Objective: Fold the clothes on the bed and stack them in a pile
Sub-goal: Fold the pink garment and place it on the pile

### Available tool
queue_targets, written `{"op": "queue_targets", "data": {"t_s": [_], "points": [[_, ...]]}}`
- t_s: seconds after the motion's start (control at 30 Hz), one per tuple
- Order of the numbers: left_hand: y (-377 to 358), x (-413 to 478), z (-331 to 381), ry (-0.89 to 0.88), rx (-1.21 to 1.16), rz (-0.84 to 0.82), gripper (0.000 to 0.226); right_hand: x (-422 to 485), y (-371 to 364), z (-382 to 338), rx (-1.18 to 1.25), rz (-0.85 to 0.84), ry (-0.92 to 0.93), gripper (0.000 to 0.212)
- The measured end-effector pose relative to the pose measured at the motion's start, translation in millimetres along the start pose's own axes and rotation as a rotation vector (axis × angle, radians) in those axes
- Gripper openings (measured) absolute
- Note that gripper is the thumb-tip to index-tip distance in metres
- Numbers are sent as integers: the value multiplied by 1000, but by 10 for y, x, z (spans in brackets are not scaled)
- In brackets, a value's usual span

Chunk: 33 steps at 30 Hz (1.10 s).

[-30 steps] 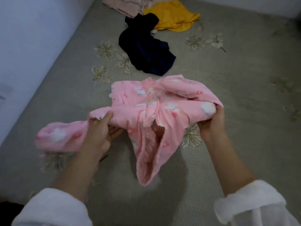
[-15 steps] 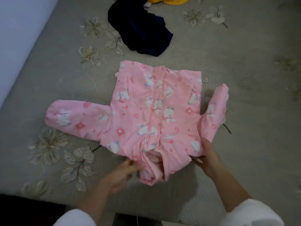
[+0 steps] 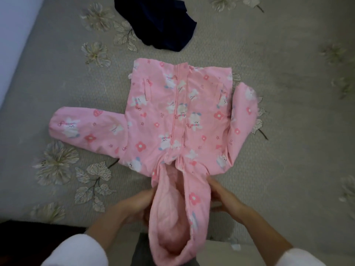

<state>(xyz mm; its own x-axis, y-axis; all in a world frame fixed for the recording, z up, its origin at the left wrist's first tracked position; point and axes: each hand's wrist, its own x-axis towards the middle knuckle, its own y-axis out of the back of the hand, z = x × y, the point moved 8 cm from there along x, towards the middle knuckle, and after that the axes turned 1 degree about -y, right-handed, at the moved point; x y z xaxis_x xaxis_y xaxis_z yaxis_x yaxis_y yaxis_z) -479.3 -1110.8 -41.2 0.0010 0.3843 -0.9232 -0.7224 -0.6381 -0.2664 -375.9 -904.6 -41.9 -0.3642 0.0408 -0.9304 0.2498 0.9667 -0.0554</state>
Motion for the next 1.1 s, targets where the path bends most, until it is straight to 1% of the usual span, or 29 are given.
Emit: {"op": "queue_targets", "data": {"t_s": [0.07,0.13,0.23,0.27,0.33,0.37,0.4,0.43,0.5,0.53,0.57,0.63,0.67,0.73,0.77,0.8,0.83,0.87,0.9,0.93,0.97,1.0,1.07,1.1], "points": [[-141,24,-193,117,-57,-117,78,23,-152,158,39,-90,-48,62],[-230,23,-245,160,-24,-175,80,10,-253,198,47,-160,-67,49],[-283,1,-287,204,95,-202,83,-34,-213,198,-71,-124,-98,30],[-294,-34,-308,230,164,-212,79,-55,-203,228,-83,-133,-131,22],[-339,-107,-304,253,332,-239,52,-135,-214,304,-81,-192,-229,14],[-348,-151,-283,257,403,-239,41,-187,-229,340,-89,-231,-282,16],[-337,-198,-235,258,430,-225,38,-235,-230,361,-98,-264,-327,21],[-308,-231,-157,235,401,-203,39,-275,-219,348,-93,-281,-352,25],[-255,-269,117,113,187,-186,34,-287,-161,243,3,-246,-324,22],[-196,-273,302,28,71,-170,33,-250,-100,164,101,-197,-276,29],[-111,-266,491,-44,-42,-127,38,-201,-37,80,223,-149,-226,35],[32,-232,854,-147,-299,-44,45,-108,80,-144,453,-49,-109,30],[72,-208,1030,-194,-418,-25,47,-57,138,-266,530,-5,-50,30],[101,-175,1371,-324,-546,-12,42,50,216,-482,653,62,11,36],[101,-157,1497,-383,-536,20,39,89,241,-585,705,94,27,37],[94,-132,1588,-435,-457,79,38,127,284,-674,713,140,48,35],[84,-115,1662,-488,-306,162,39,160,327,-749,682,191,72,31],[74,-125,1736,-557,-82,276,43,179,383,-813,605,252,94,26],[30,-174,1841,-664,201,399,50,182,436,-874,524,310,120,23],[-68,-211,1926,-788,495,487,57,183,493,-937,441,367,158,22],[-208,-226,1968,-900,756,528,62,173,557,-1009,363,421,207,20],[-342,-206,1970,-966,975,537,66,147,630,-1093,276,485,263,17],[-513,-46,1919,-989,1315,553,70,58,816,-1278,70,659,375,9],[-553,68,1902,-954,1454,574,72,4,910,-1374,-41,757,423,8]]}}
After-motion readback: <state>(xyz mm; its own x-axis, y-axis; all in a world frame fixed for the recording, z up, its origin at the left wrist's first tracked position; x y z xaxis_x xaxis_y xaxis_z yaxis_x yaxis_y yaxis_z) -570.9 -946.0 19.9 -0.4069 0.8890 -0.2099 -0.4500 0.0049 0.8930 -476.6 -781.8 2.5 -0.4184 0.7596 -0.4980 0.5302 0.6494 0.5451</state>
